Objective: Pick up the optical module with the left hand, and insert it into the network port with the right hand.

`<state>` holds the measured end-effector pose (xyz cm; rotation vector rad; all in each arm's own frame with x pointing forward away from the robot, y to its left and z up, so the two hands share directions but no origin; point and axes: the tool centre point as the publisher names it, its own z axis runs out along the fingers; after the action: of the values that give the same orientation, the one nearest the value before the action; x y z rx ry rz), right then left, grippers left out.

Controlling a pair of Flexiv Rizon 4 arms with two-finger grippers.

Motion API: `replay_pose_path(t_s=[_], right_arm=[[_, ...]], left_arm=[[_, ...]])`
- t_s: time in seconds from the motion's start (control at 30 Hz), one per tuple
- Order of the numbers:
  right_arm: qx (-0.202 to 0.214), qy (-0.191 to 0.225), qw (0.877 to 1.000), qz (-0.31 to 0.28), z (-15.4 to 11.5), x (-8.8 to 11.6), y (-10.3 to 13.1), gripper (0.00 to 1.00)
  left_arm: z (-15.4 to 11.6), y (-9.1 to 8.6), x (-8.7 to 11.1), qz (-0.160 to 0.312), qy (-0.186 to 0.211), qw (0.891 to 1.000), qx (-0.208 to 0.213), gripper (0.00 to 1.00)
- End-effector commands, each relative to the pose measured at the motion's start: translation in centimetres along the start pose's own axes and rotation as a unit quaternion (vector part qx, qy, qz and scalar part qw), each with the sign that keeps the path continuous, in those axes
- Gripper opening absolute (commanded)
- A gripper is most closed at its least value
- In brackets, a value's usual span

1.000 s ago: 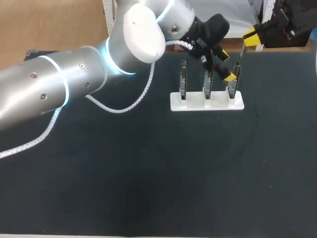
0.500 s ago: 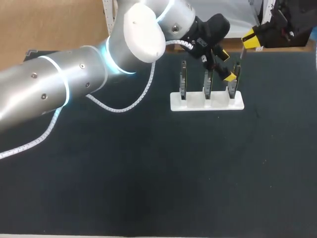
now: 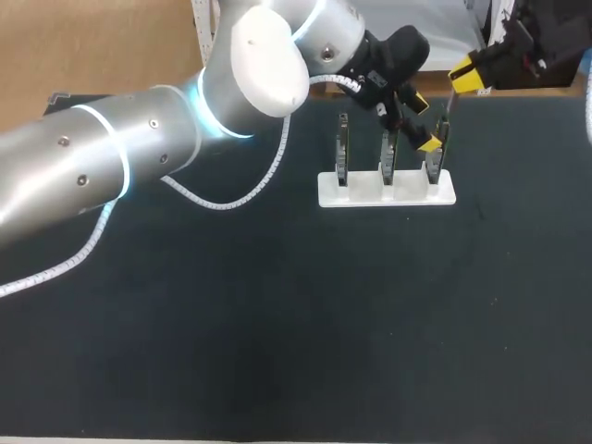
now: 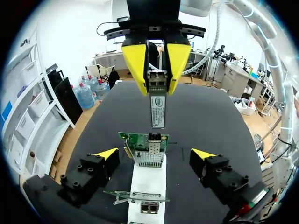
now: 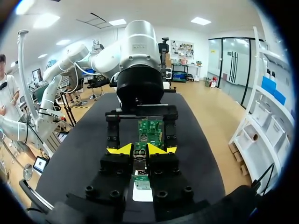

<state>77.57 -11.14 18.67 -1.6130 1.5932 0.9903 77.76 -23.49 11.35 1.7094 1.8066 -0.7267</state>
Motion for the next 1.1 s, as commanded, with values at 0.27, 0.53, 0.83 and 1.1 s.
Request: replay_pose_path(t_s=[0.27, 0.53, 0.83, 1.1], right_arm=[[-0.01, 0.001, 1.0, 0.001, 0.6, 0.2, -0.3, 0.0], [-0.007, 0.0, 1.0, 0.007, 0.8, 0.6, -0.3, 0.0], [-0.009, -0.001, 1.0, 0.011, 0.9, 0.9, -0.3, 0.0], [-0.011, -0.001, 1.0, 0.012, 0.9, 1.2, -0.3, 0.0]], left_arm=[[0.0, 0.1, -0.1, -0.001, 0.002, 1.0, 0.001, 1.0], [0.0, 0.1, -0.1, -0.001, 0.002, 1.0, 0.001, 1.0], [0.0, 0.1, -0.1, -0.001, 0.002, 1.0, 0.001, 1.0], [0.0, 0.1, -0.1, -0.001, 0.002, 1.0, 0.001, 1.0]])
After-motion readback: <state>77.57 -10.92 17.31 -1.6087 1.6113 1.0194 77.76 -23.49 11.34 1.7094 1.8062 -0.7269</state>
